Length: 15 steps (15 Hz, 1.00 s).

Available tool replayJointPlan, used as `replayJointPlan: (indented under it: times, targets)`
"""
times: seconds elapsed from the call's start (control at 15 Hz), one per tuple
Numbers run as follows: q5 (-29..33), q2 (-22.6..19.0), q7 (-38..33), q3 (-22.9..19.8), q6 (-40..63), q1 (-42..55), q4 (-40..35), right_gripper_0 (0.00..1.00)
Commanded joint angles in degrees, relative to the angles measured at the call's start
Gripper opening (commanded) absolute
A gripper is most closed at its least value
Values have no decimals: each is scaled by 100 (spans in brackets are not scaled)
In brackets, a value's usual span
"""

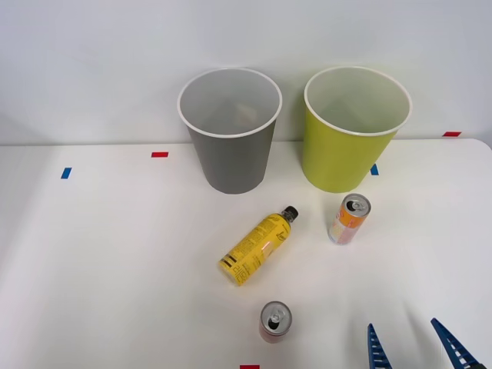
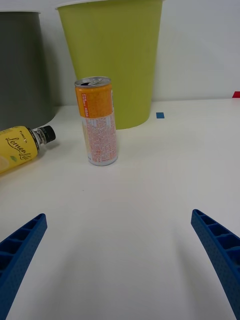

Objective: Put cans in the gray bin, plastic bottles in the light green bin

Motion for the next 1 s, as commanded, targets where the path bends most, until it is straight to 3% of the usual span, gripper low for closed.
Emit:
replayJointPlan:
  times: [0.07,0.27,0.73,1.0]
  targets:
    - [9,97,0,18,105,-88,246,100]
    - [-70,158,0,141,53,-422,431,100]
    - [-132,211,79,-35,-158,-984,431,100]
    - [-141,475,114,-35,149,-1397,431,100]
